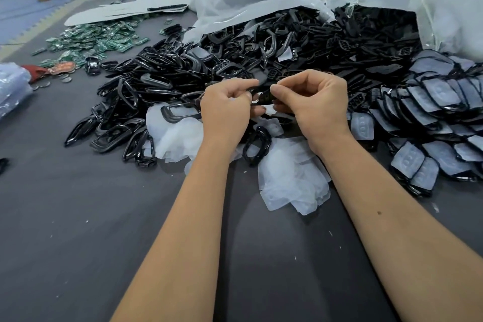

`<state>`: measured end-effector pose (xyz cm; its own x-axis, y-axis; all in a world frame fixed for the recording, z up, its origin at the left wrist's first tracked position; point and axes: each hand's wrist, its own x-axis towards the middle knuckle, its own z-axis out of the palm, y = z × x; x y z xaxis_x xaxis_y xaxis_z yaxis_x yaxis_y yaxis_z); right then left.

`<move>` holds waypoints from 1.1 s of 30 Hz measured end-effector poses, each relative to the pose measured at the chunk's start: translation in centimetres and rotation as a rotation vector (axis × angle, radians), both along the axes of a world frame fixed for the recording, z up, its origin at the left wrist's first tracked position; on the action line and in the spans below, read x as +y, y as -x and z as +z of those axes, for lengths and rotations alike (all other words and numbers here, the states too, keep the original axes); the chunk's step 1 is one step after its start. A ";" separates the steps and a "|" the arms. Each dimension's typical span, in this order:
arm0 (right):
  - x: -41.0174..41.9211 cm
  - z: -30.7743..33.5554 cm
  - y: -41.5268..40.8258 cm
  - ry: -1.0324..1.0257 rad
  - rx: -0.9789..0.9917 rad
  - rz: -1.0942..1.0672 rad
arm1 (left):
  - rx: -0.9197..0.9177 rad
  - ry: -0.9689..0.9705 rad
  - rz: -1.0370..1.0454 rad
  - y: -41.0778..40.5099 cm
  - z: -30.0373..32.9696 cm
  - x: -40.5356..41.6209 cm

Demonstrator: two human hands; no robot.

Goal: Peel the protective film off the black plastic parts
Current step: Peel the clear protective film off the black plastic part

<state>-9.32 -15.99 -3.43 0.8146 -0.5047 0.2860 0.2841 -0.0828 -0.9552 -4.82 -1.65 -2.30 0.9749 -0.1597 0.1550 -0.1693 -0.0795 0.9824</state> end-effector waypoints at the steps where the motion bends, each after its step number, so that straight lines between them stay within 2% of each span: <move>1: 0.0 0.1 0.0 0.006 0.004 -0.013 | 0.014 0.013 -0.003 -0.2 -0.1 0.0; 9: 0.4 0.3 0.1 0.046 0.015 -0.064 | 0.018 0.059 -0.016 -0.5 -0.5 0.1; 17: 0.6 0.2 -0.1 0.387 0.069 -0.174 | -0.016 0.060 -0.035 -0.8 -1.0 0.0; 21: 0.5 0.1 -0.1 0.482 0.082 -0.212 | -0.038 0.065 -0.053 -0.9 -1.1 0.1; 24: -0.1 0.0 -0.2 0.419 0.109 -0.195 | -0.001 0.136 -0.104 -0.9 -0.9 0.4; 28: -0.5 -0.1 -0.1 0.126 0.132 0.050 | 0.037 0.208 -0.158 -0.8 -0.6 0.5; 30: -0.6 0.0 0.1 0.147 0.121 0.051 | 0.022 0.185 -0.156 -0.6 -0.6 0.4; 33: -0.4 0.4 0.3 0.290 0.111 0.014 | -0.020 0.126 -0.135 -0.5 -0.6 0.3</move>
<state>-9.67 -16.44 -3.07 0.8553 -0.4036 0.3250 0.1821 -0.3531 -0.9177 -4.32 -1.35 -2.94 0.9425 -0.2666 0.2016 -0.1899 0.0691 0.9794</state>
